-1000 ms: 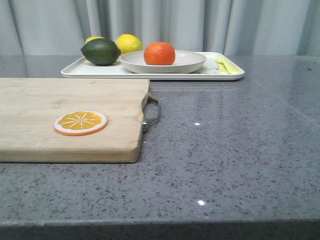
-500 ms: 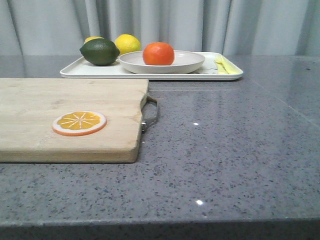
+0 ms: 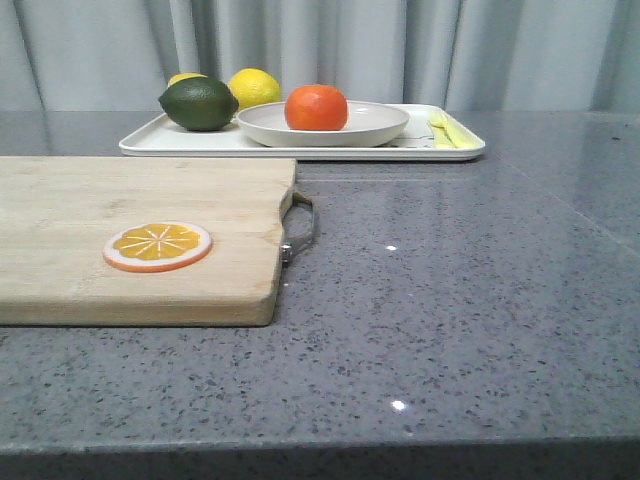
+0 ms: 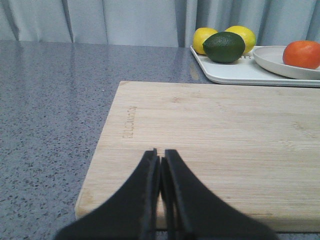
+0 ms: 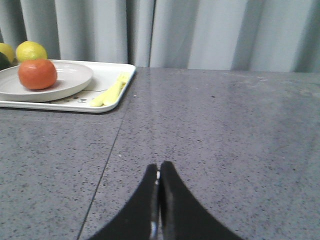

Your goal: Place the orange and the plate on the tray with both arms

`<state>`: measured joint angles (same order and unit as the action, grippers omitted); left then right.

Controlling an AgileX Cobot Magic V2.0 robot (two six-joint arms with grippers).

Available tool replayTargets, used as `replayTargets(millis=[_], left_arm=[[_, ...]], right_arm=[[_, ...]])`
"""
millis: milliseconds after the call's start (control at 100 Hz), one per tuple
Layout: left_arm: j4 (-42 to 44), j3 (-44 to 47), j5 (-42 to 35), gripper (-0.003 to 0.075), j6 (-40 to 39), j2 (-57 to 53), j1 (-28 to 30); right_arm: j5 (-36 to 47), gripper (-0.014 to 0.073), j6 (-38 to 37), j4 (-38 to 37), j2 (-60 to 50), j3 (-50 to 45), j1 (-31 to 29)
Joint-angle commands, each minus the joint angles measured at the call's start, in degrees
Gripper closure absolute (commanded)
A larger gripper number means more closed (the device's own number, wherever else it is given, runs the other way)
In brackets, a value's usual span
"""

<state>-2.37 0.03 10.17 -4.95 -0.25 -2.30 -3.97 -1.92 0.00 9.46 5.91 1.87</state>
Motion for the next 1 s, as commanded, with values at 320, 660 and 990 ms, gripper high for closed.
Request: replayTargets(millis=[320, 660, 990], left_arm=[[0.0, 1.3, -4.8, 0.0739, -0.4, -1.7, 0.2], [0.0, 1.3, -4.8, 0.0739, -0.4, -1.7, 0.2], [0.0, 1.3, -4.8, 0.0739, -0.4, -1.7, 0.2]], right_arm=[[3.3, 0.066, -2.8, -0.7, -11.2, -7.6, -4.8], [3.2, 0.066, -2.8, -0.7, -11.3, -7.6, -4.9], [3.2, 0.066, -2.8, -0.7, -11.3, -7.6, -4.9]])
